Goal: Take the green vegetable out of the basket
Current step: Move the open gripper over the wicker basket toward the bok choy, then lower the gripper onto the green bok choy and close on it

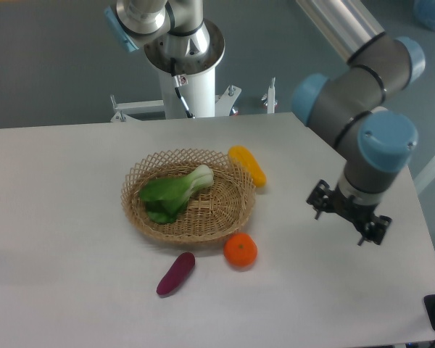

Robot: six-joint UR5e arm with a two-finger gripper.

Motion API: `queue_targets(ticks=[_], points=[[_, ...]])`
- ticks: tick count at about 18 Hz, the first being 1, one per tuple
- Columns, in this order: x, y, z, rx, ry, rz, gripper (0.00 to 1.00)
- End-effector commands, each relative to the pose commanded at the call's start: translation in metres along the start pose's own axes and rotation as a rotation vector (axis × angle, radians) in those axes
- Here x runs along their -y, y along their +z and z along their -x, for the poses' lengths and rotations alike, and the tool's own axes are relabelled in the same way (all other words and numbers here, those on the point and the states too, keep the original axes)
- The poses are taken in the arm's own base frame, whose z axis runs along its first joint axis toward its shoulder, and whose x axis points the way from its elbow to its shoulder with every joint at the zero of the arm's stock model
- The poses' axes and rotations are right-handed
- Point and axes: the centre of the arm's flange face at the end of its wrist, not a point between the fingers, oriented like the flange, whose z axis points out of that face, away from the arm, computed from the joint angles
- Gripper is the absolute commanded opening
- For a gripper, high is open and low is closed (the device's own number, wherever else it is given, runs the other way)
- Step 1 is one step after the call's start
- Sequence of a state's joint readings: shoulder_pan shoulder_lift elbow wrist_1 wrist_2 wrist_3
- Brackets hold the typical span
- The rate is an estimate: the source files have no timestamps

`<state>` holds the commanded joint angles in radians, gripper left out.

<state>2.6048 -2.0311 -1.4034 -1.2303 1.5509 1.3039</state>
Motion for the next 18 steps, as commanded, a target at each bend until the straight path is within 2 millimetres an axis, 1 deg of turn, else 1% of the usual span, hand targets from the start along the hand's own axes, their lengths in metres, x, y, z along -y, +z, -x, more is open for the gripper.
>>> queue_targets(ticks=[3,4,5,6,8,13,15,18], points=[[0.019,0.008,-0.034,-0.032,0.035,0.009,1.00],[0.027,0.013,-0.047,-0.046,0.036,0.012,1.00],[0.041,0.013,-0.066,-0.055,0.045,0.015,1.00],[0.048,0.017,-0.078,-0.067,0.057,0.019,1.00],[0.055,0.026,-0.105,-0.095,0.084,0.027,1.00],[0.078,0.038,-0.187,-0.139,0.131,0.055,1.00],[0.083,0.043,-0.203,-0.154,0.146,0.057,1.00],[0.094,0.055,-0.227,-0.167,0.099,0.083,1.00]])
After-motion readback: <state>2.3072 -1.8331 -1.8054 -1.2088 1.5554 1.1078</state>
